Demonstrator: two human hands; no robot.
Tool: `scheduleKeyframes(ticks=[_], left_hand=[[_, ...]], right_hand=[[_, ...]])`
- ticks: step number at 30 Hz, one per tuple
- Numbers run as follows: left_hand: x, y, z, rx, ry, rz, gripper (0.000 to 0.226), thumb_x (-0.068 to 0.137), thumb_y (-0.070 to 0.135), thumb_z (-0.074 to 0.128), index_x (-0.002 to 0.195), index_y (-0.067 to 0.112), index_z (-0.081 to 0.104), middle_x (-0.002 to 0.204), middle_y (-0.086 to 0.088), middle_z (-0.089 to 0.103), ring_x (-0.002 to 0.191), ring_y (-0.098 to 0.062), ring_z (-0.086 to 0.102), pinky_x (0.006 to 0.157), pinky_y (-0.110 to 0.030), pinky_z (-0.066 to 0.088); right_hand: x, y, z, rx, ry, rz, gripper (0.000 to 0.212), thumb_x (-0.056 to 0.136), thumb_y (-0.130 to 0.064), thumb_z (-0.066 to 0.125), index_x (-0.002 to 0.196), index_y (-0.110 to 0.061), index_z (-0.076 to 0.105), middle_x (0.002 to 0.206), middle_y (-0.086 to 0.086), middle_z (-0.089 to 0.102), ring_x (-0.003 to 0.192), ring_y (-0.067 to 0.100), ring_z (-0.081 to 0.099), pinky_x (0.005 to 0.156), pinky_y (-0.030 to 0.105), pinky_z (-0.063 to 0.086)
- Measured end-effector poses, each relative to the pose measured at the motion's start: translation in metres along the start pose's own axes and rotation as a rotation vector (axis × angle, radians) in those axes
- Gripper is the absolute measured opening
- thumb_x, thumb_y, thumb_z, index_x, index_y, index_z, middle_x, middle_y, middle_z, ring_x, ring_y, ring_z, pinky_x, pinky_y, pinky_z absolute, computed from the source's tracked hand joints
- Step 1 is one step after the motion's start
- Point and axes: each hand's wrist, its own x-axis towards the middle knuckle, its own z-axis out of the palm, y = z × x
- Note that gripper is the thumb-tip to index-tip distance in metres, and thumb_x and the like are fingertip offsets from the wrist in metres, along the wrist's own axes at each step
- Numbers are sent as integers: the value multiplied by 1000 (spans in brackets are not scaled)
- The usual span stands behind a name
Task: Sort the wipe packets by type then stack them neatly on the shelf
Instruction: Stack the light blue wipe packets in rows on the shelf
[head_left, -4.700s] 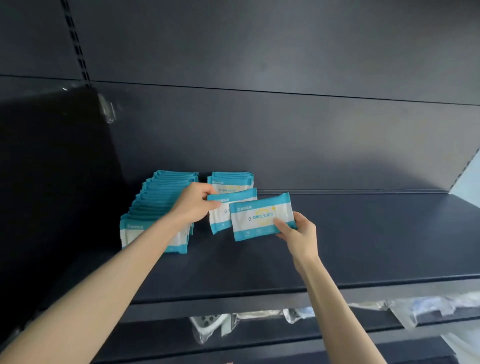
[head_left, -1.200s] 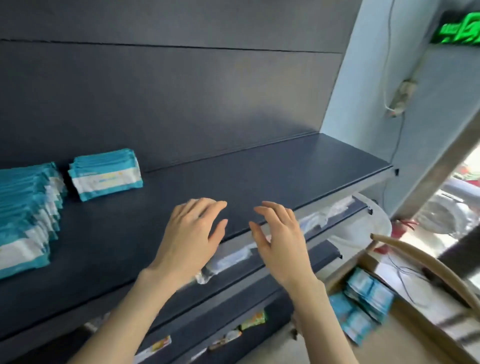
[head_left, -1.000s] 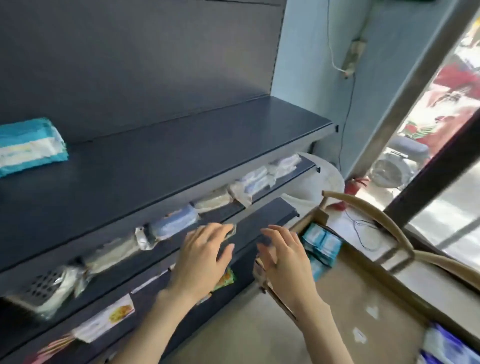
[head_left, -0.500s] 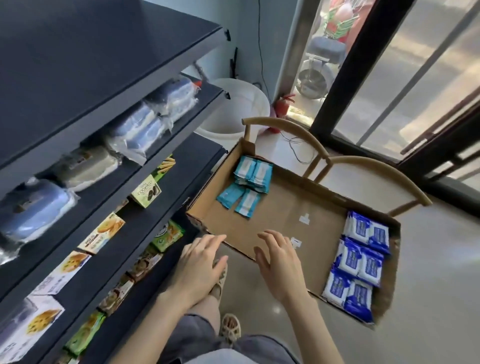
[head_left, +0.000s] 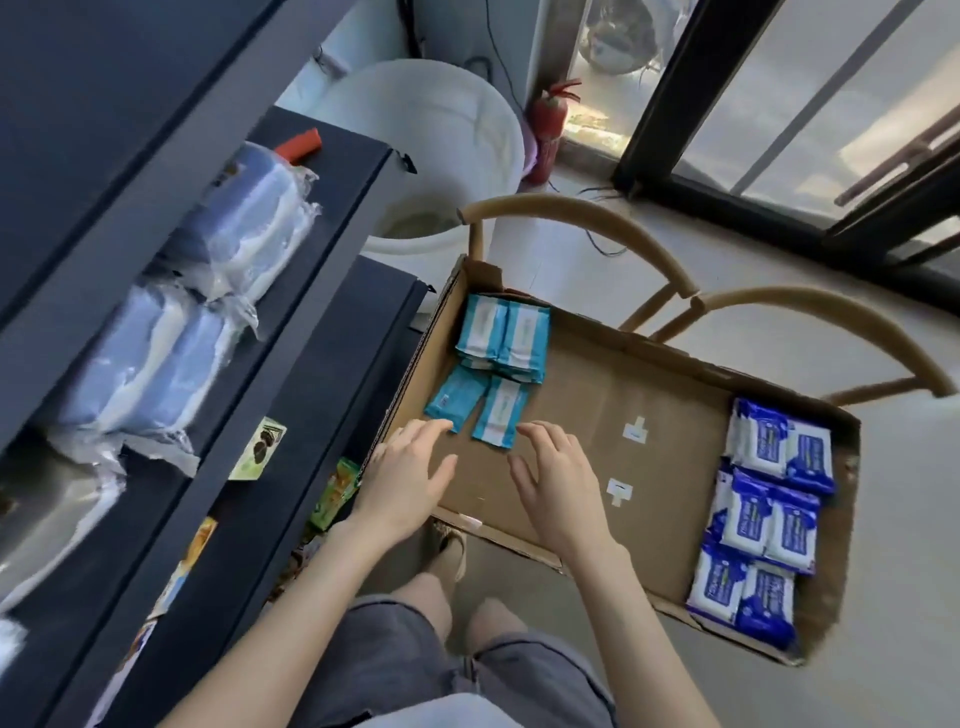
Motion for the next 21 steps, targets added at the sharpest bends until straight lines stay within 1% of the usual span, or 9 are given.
scheduleKeyframes(ticks=[3,6,8,10,12,17,21], left_hand=[[47,-15,7,-12,-95,-29,40,96,29,49,135,20,45,132,1,50,119,-18,48,102,-39,39],[88,-31,21,-23,-142,-70,39,95,25,52,132,18,48,130,-1,52,118,-21,50,101,-40,40],[113,-42,35,-21,-171,-95,38,95,24,51,133,17,48,130,-2,52,119,-21,50,101,-37,39],[134,-52,51,-35,-201,-130,39,96,20,51,134,14,47,130,-4,51,120,-21,48,99,-31,35],[154,-63,70,-54,-220,-168,38,96,18,51,133,12,47,130,-6,50,121,-23,47,99,-32,35],[197,-99,132,-94,-220,-305,44,95,17,52,138,12,41,137,-8,46,126,-26,43,103,-35,32],[223,-121,176,-23,-147,-370,58,96,27,51,146,10,26,149,-9,32,135,-27,30,107,-40,26]], right_hand=[[37,8,17,18,-44,92,35,96,-21,51,129,-11,52,131,6,53,113,25,49,92,32,40],[69,22,38,48,-95,182,35,96,-20,50,130,-10,52,132,6,52,113,25,48,92,31,37],[88,33,54,67,-126,227,35,97,-20,49,130,-9,51,132,6,51,114,25,47,92,30,37],[106,46,71,91,-144,263,35,97,-21,49,129,-9,51,132,6,52,115,24,48,92,30,38],[120,62,90,122,-159,311,35,97,-22,49,129,-10,51,131,5,51,117,23,48,91,29,38],[149,106,152,219,-209,442,36,96,-22,51,130,-9,49,130,7,52,115,24,50,91,30,38],[167,136,199,304,-215,567,45,95,-23,55,135,-6,44,133,11,49,120,24,48,96,28,36]])
